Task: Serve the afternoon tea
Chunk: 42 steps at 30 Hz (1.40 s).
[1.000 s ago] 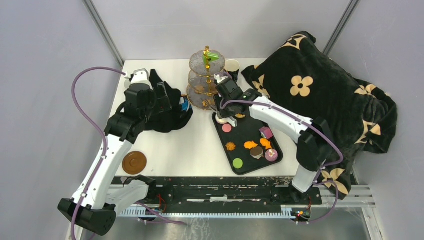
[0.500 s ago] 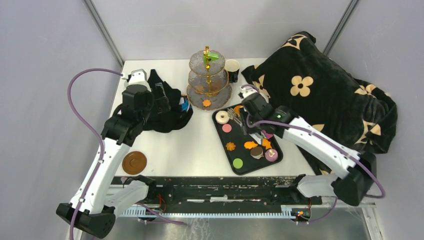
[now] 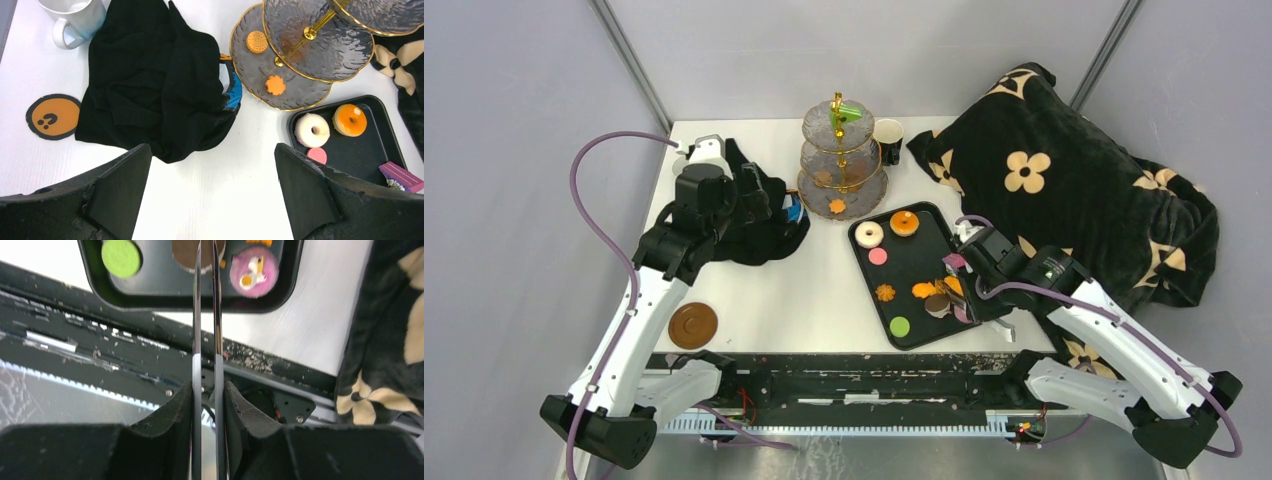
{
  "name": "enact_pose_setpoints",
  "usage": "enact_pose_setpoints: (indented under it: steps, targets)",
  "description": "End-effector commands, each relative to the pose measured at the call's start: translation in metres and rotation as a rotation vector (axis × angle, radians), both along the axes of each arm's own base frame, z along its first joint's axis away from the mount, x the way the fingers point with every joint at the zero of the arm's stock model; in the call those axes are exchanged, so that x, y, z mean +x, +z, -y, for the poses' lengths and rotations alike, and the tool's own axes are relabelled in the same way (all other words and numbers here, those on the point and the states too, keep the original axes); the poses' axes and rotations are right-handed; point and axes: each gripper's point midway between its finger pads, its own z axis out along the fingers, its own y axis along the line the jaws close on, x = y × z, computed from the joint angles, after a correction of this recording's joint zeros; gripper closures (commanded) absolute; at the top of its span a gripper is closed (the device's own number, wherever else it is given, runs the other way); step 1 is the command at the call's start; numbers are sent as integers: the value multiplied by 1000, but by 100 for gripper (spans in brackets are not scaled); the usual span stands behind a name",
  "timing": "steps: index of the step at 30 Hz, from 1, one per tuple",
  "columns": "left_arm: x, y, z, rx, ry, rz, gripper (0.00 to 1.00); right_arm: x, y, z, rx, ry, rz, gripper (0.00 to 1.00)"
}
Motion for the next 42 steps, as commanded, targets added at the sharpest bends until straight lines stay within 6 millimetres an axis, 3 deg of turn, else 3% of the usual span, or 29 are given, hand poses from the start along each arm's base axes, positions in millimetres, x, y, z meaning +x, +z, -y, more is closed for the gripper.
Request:
enact_pose_setpoints:
  steps: [1, 11, 18, 23, 27, 31, 35, 42]
  targets:
    - [9, 26, 7, -57, -9, 87, 0, -20, -1, -1, 28, 7, -85, 99]
    - [8, 24, 6, -51, -10, 82, 0, 8, -16, -17, 25, -27, -35, 99]
    - [10, 21, 4, -38, 2, 74, 0, 16, -36, -29, 2, -2, -75, 99]
    - [13, 16, 5, -36, 2, 69, 0, 39, -42, -51, 40, 7, -33, 99]
    - [15, 13, 5, -31, 2, 64, 0, 68, -40, -70, 64, -6, 35, 99]
    - [14, 15, 4, -28, 2, 66, 0, 82, -20, -68, 69, -40, 122, 99]
    - [13, 14, 4, -27, 2, 65, 0, 72, -9, -47, 39, -65, 152, 99]
    - [9, 16, 5, -44, -1, 71, 0, 13, 7, 10, -11, -148, 77, 93]
